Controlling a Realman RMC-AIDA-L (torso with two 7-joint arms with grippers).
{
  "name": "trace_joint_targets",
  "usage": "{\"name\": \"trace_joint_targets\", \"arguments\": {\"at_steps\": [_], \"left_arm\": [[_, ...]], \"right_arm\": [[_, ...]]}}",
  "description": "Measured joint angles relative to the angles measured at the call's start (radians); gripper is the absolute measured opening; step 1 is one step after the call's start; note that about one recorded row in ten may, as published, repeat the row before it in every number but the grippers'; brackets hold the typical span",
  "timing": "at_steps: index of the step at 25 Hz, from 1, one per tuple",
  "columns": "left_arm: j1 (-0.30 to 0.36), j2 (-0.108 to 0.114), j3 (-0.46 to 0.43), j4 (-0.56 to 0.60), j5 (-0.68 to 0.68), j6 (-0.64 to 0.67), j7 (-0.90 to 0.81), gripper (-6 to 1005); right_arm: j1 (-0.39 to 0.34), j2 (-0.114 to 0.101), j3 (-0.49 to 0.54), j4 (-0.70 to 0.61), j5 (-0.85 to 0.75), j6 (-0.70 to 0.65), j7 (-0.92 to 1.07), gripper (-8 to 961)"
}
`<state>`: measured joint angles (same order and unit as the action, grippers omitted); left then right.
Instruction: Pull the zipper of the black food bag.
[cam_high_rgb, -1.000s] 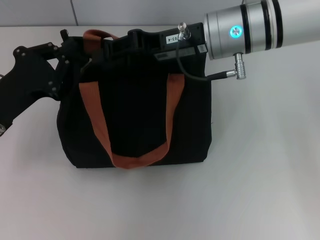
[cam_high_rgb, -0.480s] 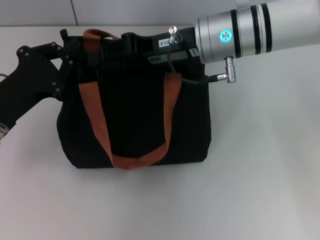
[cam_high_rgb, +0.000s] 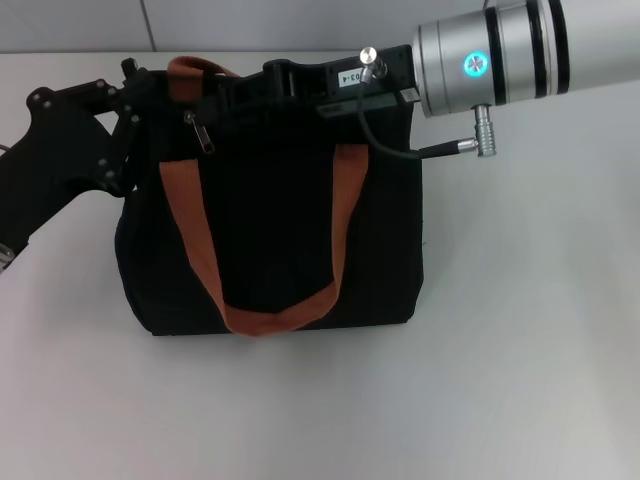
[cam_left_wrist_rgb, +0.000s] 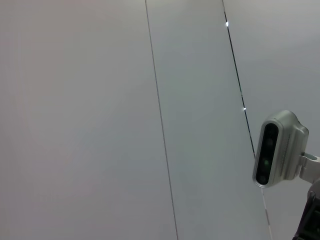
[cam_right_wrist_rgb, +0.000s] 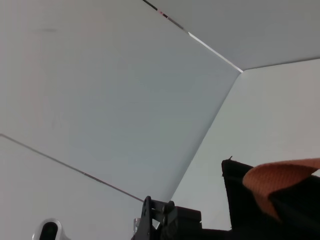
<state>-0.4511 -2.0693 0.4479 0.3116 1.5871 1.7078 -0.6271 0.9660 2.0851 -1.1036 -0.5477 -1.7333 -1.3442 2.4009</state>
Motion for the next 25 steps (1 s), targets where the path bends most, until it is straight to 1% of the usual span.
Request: {"name": "trace_joint_targets", "arguments": {"at_steps": [3,6,8,16,19,25], "left_arm": [[-0.001,0.0,0.0,0.0,0.0,0.003,-0.002,35],[-0.007,0.0,0.003,-0.002,0.0,0.003,-0.003,35],[-0.009,0.0,0.005,-0.002,0.0,0.002,-0.003,36],[-0.012,-0.001,0.004,-0.002,-0.001,0.001,-0.003,37],[-0.012,-0.002,0.002,-0.002,-0.001,0.002,-0.002,38],[-0.012,-0.002,0.0,-0.002,-0.001,0.003,-0.002,39]], "right_arm": [[0.001,0.0,-0.024,-0.008,0.0,0.007,-0.001,337],[0.02,0.006,-0.088,-0.009,0.007,0.04,-0.002,334],[0.026,0.007,-0.103,-0.009,0.007,0.051,-0.002,333],[0.034,0.007,-0.115,-0.009,0.026,0.045,-0.008,326],[0.025,0.007,-0.128,-0.01,0.06,0.035,-0.017,324],[0.015,0.007,-0.128,-0.015,0.062,0.034,-0.018,319]]}}
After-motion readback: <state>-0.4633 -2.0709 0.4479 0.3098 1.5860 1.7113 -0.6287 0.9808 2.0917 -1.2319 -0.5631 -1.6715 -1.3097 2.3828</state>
